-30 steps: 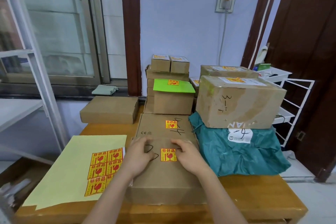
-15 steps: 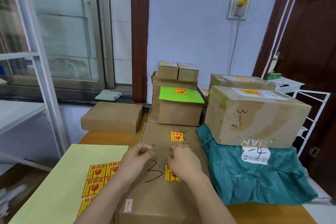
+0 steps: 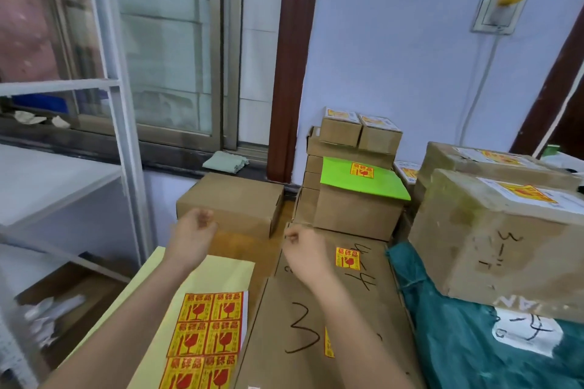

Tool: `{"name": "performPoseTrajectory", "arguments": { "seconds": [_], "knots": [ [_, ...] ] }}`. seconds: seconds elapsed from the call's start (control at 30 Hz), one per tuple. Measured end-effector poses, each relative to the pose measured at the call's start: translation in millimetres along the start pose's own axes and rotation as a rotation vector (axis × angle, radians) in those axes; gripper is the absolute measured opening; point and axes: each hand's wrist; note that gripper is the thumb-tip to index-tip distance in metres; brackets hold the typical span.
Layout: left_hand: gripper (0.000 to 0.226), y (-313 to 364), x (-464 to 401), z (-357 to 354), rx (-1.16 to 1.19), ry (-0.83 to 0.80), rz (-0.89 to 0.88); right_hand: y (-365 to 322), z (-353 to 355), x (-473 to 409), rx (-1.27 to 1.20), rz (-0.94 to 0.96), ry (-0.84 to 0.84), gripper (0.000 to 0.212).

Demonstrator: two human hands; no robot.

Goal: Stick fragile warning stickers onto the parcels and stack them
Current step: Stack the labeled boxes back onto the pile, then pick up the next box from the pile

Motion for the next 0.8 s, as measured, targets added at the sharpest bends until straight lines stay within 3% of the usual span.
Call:
{"name": "performPoseTrajectory", "arguments": {
  "seconds": [0.17, 0.57, 0.8],
  "knots": [
    [0.028, -17.5, -43.8, -1.2, -0.154, 0.009, -0.022, -0.5, -15.2, -37.5, -0.036, 0.003, -0.026, 0.036],
    [0.047, -55.6, -118.8, -0.1, -0.448, 0.024, -0.063, 2.2, -70.4, -107.9, 0.071, -0.043, -0.033, 0.041],
    [0.068, -72.3, -139.1, -6.0, -0.445, -0.104, -0.004, 11.6, -82.1, -124.4, -0.007, -0.149, -0.113, 0.069]
  ]
}}
Point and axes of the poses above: each hand's wrist, its own x-axis away from the middle knuckle, its own z-axis out of the back of the hand, y = z × x, and after that the axes turned 3 degrees about z, right-handed
